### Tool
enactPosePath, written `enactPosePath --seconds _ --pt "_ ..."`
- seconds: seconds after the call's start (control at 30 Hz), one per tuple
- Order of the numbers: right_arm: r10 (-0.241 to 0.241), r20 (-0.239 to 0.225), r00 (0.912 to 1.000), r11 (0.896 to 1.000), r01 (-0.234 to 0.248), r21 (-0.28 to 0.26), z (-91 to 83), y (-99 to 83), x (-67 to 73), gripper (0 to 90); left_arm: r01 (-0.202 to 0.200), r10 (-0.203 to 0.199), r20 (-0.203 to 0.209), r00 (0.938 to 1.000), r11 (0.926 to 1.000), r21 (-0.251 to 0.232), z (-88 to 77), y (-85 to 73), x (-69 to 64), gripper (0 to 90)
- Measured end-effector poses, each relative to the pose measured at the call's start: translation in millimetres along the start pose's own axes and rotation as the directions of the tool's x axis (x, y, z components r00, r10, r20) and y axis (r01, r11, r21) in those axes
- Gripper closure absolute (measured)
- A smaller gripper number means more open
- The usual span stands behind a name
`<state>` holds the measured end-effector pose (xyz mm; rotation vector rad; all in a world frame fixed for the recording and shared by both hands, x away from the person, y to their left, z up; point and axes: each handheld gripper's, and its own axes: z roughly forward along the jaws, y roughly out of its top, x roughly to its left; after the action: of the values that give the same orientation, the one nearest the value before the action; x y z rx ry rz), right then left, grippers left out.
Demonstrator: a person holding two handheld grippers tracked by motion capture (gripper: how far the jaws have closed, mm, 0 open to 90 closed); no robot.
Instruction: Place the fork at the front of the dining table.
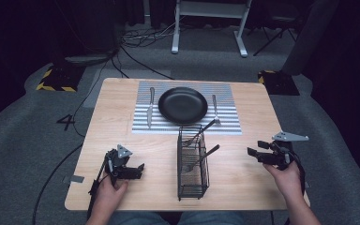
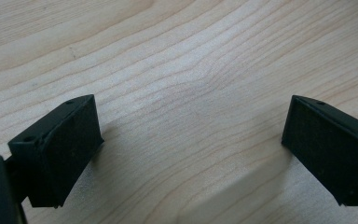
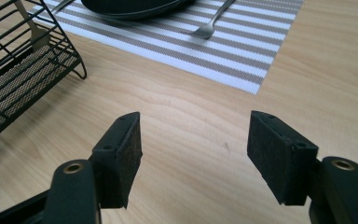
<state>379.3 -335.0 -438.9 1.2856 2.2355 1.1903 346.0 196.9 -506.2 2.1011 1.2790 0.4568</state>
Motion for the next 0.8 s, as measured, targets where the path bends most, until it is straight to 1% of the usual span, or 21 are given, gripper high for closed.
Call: enactPosePath --seconds 0.1,0.2,0.3,0.4,0.47,0.5,0.53,0.57,0.6,0.67,0.73,0.77,0.8 --pt "0.028 -0.008 0.9996 0.999 -0.028 -0.016 -2.9 -11.4 -3.8 34.2 0.0 0.0 0.0 1.0 1.0 0.0 0.0 0.0 0.0 4.6" --pt "0.041 0.014 0.9991 0.999 -0.041 -0.023 -3.3 -22.6 -6.6 34.6 0.001 -0.001 0.0 1.0 1.0 0.0 0.0 0.0 0.0 4.5" --pt "0.042 0.033 0.9986 0.998 -0.04 -0.039 -2.4 -37.1 -8.0 35.0 0.001 -0.001 0.0 1.0 1.0 0.0 -0.1 -0.1 0.0 4.6" --pt "0.054 0.052 0.9972 0.998 -0.053 -0.017 1.0 -52.8 -12.0 35.0 0.001 -0.001 0.0 1.0 1.0 0.0 -0.1 -0.1 -0.1 4.6" --pt "0.05 0.075 0.9959 0.999 -0.05 -0.003 2.8 -62.0 -15.1 35.5 0.001 -0.001 0.0 1.0 1.0 0.0 -0.1 -0.2 0.0 4.6" --pt "0.046 0.091 0.9948 0.999 -0.046 -0.002 2.9 -66.0 -16.5 35.4 0.004 -0.004 0.0 1.0 1.0 -0.001 -0.1 -0.3 -0.3 4.6" --pt "0.04 0.097 0.9944 0.999 -0.04 -0.004 2.9 -70.6 -18.4 35.4 0.002 -0.002 0.0 1.0 1.0 -0.001 -0.1 -0.2 -0.1 4.6" --pt "0.04 0.096 0.9946 0.999 -0.04 -0.004 2.9 -73.1 -19.5 35.3 0.004 -0.004 0.0 1.0 1.0 -0.001 -0.1 -0.3 -0.3 4.6" --pt "0.041 0.095 0.9947 0.999 -0.042 0.008 2.9 -76.0 -21.3 36.1 0.005 -0.005 0.0 1.0 1.0 -0.001 -0.1 -0.3 -0.3 4.6" --pt "0.042 0.092 0.9949 0.999 -0.043 0.001 1.0 -77.0 -22.3 34.5 0.002 -0.002 0.0 1.0 1.0 -0.001 -0.1 -0.3 -0.1 4.6" --pt "0.031 0.076 0.9966 0.999 -0.031 0.01 1.0 -77.1 -23.5 27.6 0.004 -0.004 0.0 1.0 1.0 -0.002 -0.1 -0.4 -0.3 4.6" --pt "-0.008 0.08 0.9967 0.999 0.005 0.033 2.7 -76.0 -24.2 22.1 0.004 -0.004 0.0 1.0 1.0 -0.002 -0.1 -0.4 -0.3 4.7" --pt "-0.04 0.089 0.9952 0.998 0.036 0.052 4.1 -75.3 -23.8 18.7 0.004 -0.004 -0.001 1.0 1.0 -0.002 -0.1 -0.3 -0.2 4.7"
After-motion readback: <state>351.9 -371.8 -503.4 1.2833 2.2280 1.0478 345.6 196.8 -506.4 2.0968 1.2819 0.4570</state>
